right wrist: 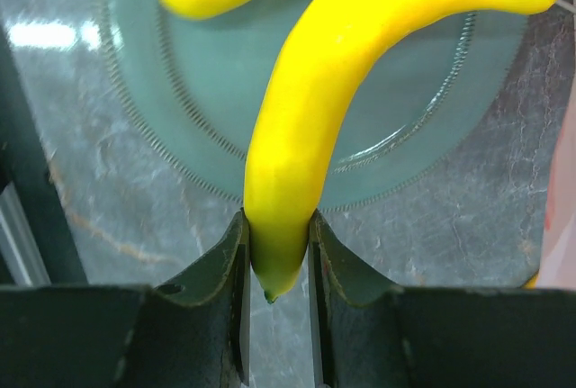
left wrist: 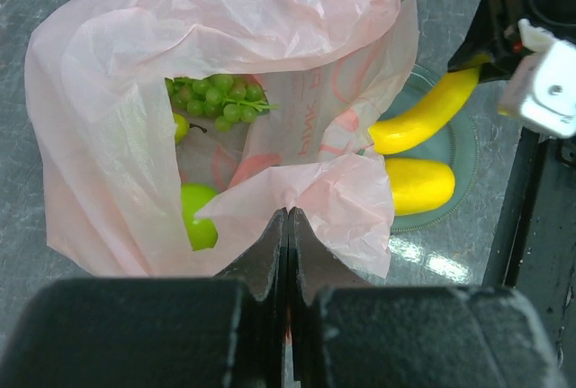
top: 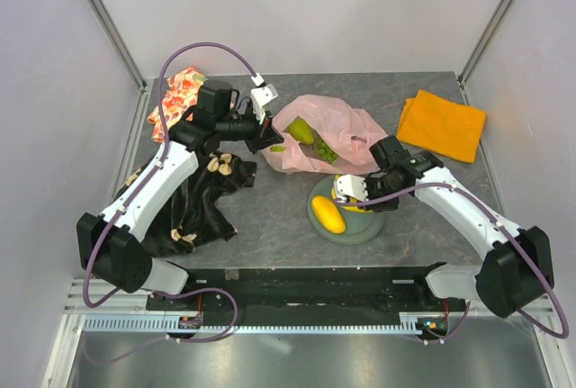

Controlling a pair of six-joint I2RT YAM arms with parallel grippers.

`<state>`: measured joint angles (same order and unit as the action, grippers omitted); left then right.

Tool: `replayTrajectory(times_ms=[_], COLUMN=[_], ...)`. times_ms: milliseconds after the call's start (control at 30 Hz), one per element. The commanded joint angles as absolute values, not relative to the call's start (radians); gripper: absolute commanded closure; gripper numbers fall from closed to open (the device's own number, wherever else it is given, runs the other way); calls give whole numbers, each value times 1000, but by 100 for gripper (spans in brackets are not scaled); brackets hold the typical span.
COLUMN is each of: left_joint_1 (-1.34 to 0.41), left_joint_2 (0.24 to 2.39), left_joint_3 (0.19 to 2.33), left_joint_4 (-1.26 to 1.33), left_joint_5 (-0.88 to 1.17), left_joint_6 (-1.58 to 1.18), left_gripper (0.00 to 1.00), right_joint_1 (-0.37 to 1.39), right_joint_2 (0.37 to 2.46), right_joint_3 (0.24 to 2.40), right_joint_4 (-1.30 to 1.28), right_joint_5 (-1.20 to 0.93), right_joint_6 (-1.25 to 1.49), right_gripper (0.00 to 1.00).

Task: Take the fake fruits out of the plastic bag

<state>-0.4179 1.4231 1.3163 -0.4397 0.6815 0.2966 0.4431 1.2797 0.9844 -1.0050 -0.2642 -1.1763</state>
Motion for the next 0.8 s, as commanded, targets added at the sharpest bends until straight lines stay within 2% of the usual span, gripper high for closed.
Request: replayTrajectory(times_ms=[0,567,667,767], left_joint_1=[-411,-413,-411,-413], left_joint_2=[1399,1450,1453,1453], left_joint_3=[1336,1367,1365,1364], left_joint_4=[-430,-429,-428,-428], left_joint_5=[676,698,700,699], left_joint_6=[302,298,301,299], left_gripper=[98,98,98,98], right_joint_1=[442,443,443,443], right_joint_2=[1339,1457,1477,1521], right_joint_3=[974,919,919,945], right_joint_4=[-862,-724,-719,-770], right_joint_5=[-282,-373,-376,-416], right_joint_6=[-1046,-793,-790,-819], right_gripper=[94,86,82,64])
